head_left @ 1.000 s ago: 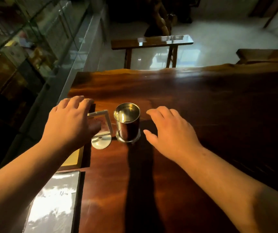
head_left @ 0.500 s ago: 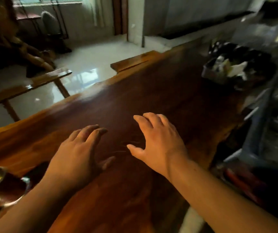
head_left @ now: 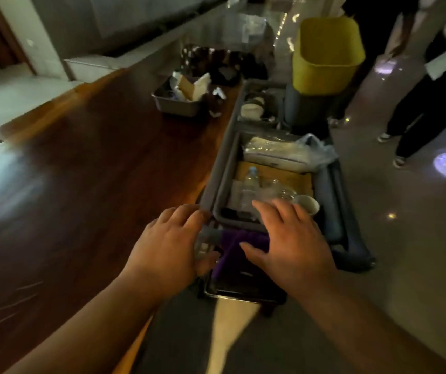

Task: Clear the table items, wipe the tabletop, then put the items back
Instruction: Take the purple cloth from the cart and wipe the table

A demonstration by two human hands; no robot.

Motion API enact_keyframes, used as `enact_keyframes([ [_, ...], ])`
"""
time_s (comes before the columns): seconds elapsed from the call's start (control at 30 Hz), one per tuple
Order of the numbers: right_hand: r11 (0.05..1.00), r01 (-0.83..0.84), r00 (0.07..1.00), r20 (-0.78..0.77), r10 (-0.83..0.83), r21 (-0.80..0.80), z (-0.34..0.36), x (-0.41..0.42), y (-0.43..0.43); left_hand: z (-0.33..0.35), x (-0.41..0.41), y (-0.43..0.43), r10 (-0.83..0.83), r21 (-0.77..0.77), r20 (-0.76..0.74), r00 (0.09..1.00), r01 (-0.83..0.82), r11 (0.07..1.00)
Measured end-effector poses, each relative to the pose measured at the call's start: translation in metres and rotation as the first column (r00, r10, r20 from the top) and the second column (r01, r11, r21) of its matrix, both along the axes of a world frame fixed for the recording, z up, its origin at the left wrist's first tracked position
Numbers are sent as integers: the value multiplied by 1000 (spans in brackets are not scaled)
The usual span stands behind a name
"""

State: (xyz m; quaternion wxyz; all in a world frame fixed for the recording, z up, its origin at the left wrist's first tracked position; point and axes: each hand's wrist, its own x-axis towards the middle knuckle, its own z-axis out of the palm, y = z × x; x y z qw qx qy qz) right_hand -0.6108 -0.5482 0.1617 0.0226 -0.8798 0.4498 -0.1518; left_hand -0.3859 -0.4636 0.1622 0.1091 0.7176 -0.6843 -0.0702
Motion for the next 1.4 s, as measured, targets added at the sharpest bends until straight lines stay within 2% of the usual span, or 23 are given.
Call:
enact_keyframes([
  [0.17,992,108,994,-43,-105,68,-27,-68,-37,-31,-57,-69,-72,112,-3,997,72,991],
  [0.33,983,120,992,-42,-115,141,-52,-92,-51,-65,-82,-103,-129,200,54,990,116,973],
  [0.43,979,110,994,-45,-104,172,-63,-93,-52,-75,-81,-106,-116,202,8,993,112,973],
  [0.57,980,36,998,-49,-27,195,-72,-82,-53,-69,-79,-104,-153,123,30,988,149,981],
  [0.73,971,-82,996,-16,88,226,-69,-42,-52,-48,-68,-91,-216,101,93,972,207,973],
  [0.87,938,-250,968,42,248,240,-53,9,-47,-19,-43,-60,-200,56,80,976,196,979],
  [0.97,914,-300,953,57,296,273,-36,56,-37,-1,-12,-32,-104,-38,141,985,110,993],
  [1.03,923,-318,948,62,312,219,-25,89,-25,10,13,-9,-10,-121,175,985,31,992],
  [1.17,871,-455,890,74,449,187,1,157,11,27,67,61,249,-195,162,955,-217,957],
  [1.27,829,-545,838,115,534,124,12,205,54,27,104,138,467,-168,187,864,-440,882],
  [1.4,761,-642,764,165,624,95,8,256,136,13,133,264,687,-131,194,700,-675,726],
])
